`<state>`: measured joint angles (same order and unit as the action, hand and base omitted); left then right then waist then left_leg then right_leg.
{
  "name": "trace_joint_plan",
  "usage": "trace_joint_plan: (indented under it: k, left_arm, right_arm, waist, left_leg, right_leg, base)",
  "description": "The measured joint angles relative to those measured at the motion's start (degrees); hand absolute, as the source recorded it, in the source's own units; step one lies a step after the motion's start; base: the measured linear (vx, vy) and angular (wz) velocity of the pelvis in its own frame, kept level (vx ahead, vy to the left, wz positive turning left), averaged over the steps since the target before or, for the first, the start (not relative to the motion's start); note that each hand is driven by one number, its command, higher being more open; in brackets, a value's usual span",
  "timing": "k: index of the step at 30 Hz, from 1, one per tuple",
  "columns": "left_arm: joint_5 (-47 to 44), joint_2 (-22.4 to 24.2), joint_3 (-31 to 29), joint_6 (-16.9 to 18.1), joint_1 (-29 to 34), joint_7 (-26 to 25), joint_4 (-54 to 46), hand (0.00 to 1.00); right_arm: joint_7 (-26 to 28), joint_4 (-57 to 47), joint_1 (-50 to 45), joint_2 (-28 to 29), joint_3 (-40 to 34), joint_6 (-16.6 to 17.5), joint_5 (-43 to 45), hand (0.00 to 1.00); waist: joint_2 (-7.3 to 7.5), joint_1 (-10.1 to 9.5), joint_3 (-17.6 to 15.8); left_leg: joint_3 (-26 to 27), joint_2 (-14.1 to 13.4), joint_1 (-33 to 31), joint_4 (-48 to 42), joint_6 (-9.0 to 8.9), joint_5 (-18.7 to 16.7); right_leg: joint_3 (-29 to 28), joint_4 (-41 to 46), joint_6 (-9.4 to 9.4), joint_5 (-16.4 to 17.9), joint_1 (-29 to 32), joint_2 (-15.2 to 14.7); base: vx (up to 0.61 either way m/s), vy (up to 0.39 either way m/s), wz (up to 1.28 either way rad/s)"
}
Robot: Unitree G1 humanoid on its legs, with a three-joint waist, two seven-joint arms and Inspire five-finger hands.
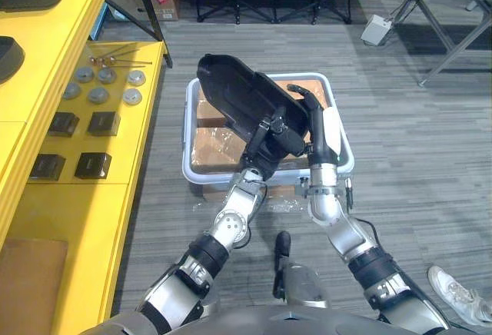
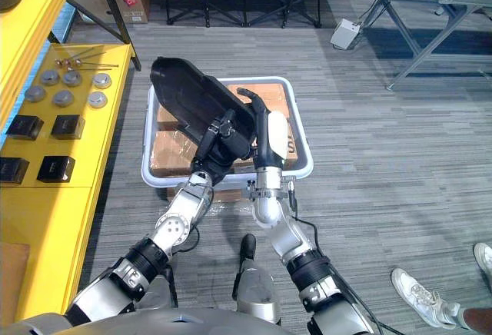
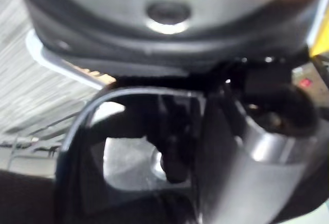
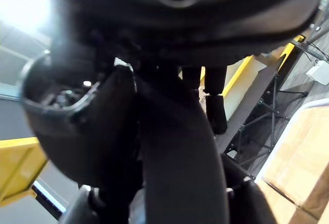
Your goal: Walk over and take three plastic housings, then place them on the shelf
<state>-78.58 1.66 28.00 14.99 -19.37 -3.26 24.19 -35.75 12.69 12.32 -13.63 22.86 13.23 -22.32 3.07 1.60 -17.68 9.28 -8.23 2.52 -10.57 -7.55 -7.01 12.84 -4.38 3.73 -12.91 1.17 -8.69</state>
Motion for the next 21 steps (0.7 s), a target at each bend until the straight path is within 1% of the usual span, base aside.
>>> trace_joint_plan:
  k: [1,2,3,4,5,7,8,9,11,13,14,15,16,17,19,21]
  left_arm:
    - [5.45,-0.12,-1.3,0.08,1.15,-2.61,-1.63,0.0]
    - [8.83,-0.23,-2.06,0.07,1.94,-4.22,-2.85,0.0]
    - [16.61,-0.55,-3.62,-0.01,3.16,-7.27,-5.45,0.0]
    - [27.66,-0.52,-6.31,-0.27,5.03,-10.84,-9.64,0.0]
    - [29.81,-0.54,-6.99,-0.35,5.45,-11.35,-10.6,0.0]
    - [42.19,-0.91,-11.77,-1.39,8.79,-14.17,-17.57,0.0]
    - [44.68,-1.28,-12.96,-1.44,9.69,-14.62,-18.99,0.0]
    - [50.3,-2.14,-15.24,-1.44,11.64,-15.61,-21.19,0.0]
    - [57.67,-3.45,-19.12,-1.46,15.54,-17.74,-24.37,0.0]
    - [61.51,-3.95,-20.52,-1.42,17.73,-19.39,-25.35,0.0]
    - [66.55,-4.3,-21.83,-1.41,19.58,-21.62,-25.81,0.0]
    - [69.22,-4.49,-22.59,-1.41,20.8,-23.17,-26.08,0.0]
    - [72.72,-4.45,-23.74,-1.45,22.06,-25.62,-26.33,0.0]
    - [78.08,-4.39,-24.84,-1.59,23.01,-29.76,-26.45,0.0]
    - [82.12,-4.31,-25.89,-1.6,23.53,-32.6,-26.98,0.0]
    - [88.78,-4.37,-27.91,-1.6,23.55,-37.55,-27.6,0.0]
  right_arm:
    - [0.6,-0.19,-1.12,0.18,0.37,0.04,1.45,1.0]
    - [1.14,-0.66,-1.85,0.4,0.47,0.06,2.85,1.0]
    - [2.24,-2.51,-3.69,0.86,0.44,0.3,6.29,1.0]
    - [3.8,-4.71,-5.97,1.25,0.42,2.13,11.62,1.0]
    - [3.99,-5.16,-6.4,1.35,0.33,2.46,12.56,1.0]
    - [5.91,-8.82,-9.38,2.32,-2.29,5.07,19.18,1.0]
    - [6.66,-9.58,-9.75,2.54,-3.3,5.97,21.13,1.0]
    - [8.04,-10.79,-10.23,2.79,-5.68,7.81,24.25,1.0]
    - [9.64,-13.4,-11.77,2.78,-10.73,11.57,28.5,1.0]
    - [10.29,-14.51,-12.75,2.85,-12.62,13.18,30.75,1.0]
    - [10.56,-15.77,-13.98,2.93,-14.38,14.3,32.36,1.0]
    - [11.02,-16.06,-14.8,3.19,-15.6,15.32,32.88,1.0]
    - [12.15,-16.37,-16.13,3.53,-16.99,16.15,34.7,0.0]
    - [14.59,-16.43,-17.92,4.24,-18.4,16.87,38.0,0.0]
    - [16.61,-16.45,-19.37,5.06,-19.21,17.49,40.96,0.0]
    - [18.11,-16.45,-21.77,5.67,-20.39,17.58,44.05,0.0]
  waist:
    - [-0.08,-0.08,0.46]
    - [-0.08,-0.11,0.85]
    - [-0.14,-0.45,1.35]
    - [-0.19,-0.8,1.8]
    - [-0.22,-0.9,1.92]
    - [-0.91,-1.43,3.3]
    - [-1.11,-1.44,3.76]
    - [-1.61,-1.44,4.72]
    - [-2.19,-1.63,5.79]
    - [-2.23,-1.63,6.55]
    - [-2.18,-1.71,7.02]
    - [-2.14,-1.69,7.21]
    - [-2.04,-1.67,7.5]
    - [-1.95,-1.6,7.77]
    - [-1.96,-1.47,7.82]
    - [-2.29,-1.27,8.04]
  left_leg:
    - [-0.25,-0.02,0.11,0.13,0.0,-0.01]
    - [-0.29,-0.02,0.11,0.26,-0.01,0.0]
    - [-0.37,-0.01,0.18,0.55,-0.07,0.05]
    - [-0.49,-0.02,0.23,0.68,-0.12,0.14]
    - [-0.5,-0.03,0.24,0.71,-0.15,0.17]
    - [-0.66,-0.09,0.26,0.71,-0.2,0.21]
    - [-0.69,-0.08,0.25,0.7,-0.2,0.21]
    - [-0.71,-0.07,0.33,0.7,-0.2,0.21]
    - [-1.02,-0.07,1.06,0.75,-0.23,0.14]
    - [-1.06,-0.08,1.05,0.78,-0.24,0.06]
    - [-1.07,-0.09,1.02,0.81,-0.22,-0.04]
    - [-1.05,-0.09,1.03,0.79,-0.26,-0.08]
    - [-1.03,-0.09,1.03,0.81,-0.19,-0.14]
    - [-0.96,-0.17,1.04,0.82,0.01,-0.3]
    - [-0.82,-0.27,1.05,0.83,-0.02,-0.32]
    - [-0.65,-0.38,1.04,0.88,-0.07,-0.36]
  right_leg:
    - [0.29,-0.03,0.02,0.15,-0.4,0.0]
    - [0.36,-0.05,0.02,0.16,-0.39,0.0]
    - [0.68,-0.05,0.04,0.22,-0.42,-0.01]
    - [0.91,-0.05,-0.05,0.31,-0.41,0.0]
    - [0.94,-0.05,-0.06,0.32,-0.39,0.0]
    - [1.15,-0.05,-0.02,0.41,-0.45,0.05]
    - [1.18,-0.05,-0.01,0.41,-0.45,0.04]
    - [1.19,-0.06,0.04,0.46,-0.53,0.03]
    - [1.48,-0.09,0.23,0.83,-1.41,0.03]
    - [1.57,-0.11,0.27,1.02,-1.4,0.03]
    - [1.6,-0.13,0.3,1.14,-1.4,0.04]
    - [1.55,-0.14,0.22,1.28,-1.4,0.05]
    - [1.52,-0.17,0.24,1.39,-1.37,0.05]
    - [1.39,-0.43,0.16,1.46,-1.33,0.14]
    - [1.23,-0.44,0.01,1.56,-1.25,0.25]
    - [1.04,-0.46,-0.03,1.59,-1.12,0.36]
  base:
    - [-0.01,0.003,0.07]
    - [-0.01,0.0,0.09]
    - [-0.01,-0.006,0.07]
    - [0.0,-0.006,0.06]
    - [0.0,-0.008,0.04]
    - [0.0,-0.003,0.02]
    - [0.0,0.0,0.0]
    - [0.0,0.0,0.0]
    - [0.0,0.006,0.05]
    - [0.0,0.001,0.02]
    - [0.0,0.0,0.0]
    - [0.0,0.0,0.0]
    - [-0.02,0.0,-0.03]
    - [-0.03,-0.004,-0.03]
    - [-0.02,-0.006,-0.05]
    - [-0.01,-0.007,-0.06]
